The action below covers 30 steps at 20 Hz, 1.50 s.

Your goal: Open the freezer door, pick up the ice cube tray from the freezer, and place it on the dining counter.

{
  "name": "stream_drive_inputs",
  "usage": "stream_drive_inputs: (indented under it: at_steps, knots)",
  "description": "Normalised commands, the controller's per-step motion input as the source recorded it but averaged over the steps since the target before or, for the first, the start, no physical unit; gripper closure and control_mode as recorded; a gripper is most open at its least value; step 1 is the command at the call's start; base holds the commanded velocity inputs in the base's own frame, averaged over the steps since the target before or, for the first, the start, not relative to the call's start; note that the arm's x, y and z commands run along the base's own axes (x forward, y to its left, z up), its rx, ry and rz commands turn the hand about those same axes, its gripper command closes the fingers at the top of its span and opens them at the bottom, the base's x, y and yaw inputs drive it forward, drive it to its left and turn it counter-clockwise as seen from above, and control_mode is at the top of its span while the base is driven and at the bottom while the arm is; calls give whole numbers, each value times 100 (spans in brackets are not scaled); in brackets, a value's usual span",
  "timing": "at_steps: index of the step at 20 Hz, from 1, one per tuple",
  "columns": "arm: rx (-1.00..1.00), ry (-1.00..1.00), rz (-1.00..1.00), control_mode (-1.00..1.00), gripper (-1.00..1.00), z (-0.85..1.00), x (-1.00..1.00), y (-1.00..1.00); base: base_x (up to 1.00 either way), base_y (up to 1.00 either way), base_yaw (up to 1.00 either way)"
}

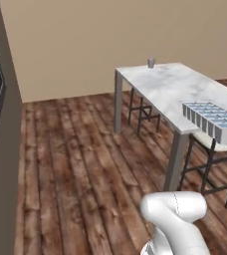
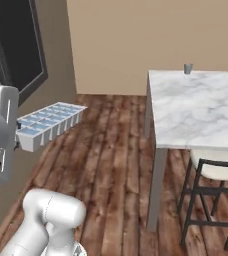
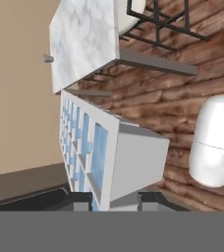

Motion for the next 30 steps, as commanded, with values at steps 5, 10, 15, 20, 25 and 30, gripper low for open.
stream_drive_inputs:
  at_steps: [5, 10, 15, 20, 25, 30]
  knots:
    - [0, 0, 0, 100, 100, 0, 0, 0, 100, -1, -38]
    - [0, 0, 0, 100, 100, 0, 0, 0, 100, -1, -40]
    - [0, 0, 0, 100, 100, 0, 0, 0, 100, -5, -40]
    - [0, 0, 0, 100, 100, 0, 0, 0, 100, -7, -41]
    - [0, 0, 0, 100, 100, 0, 0, 0, 100, -9, -40]
    - [0, 0, 0, 100, 100, 0, 0, 0, 100, -7, -32]
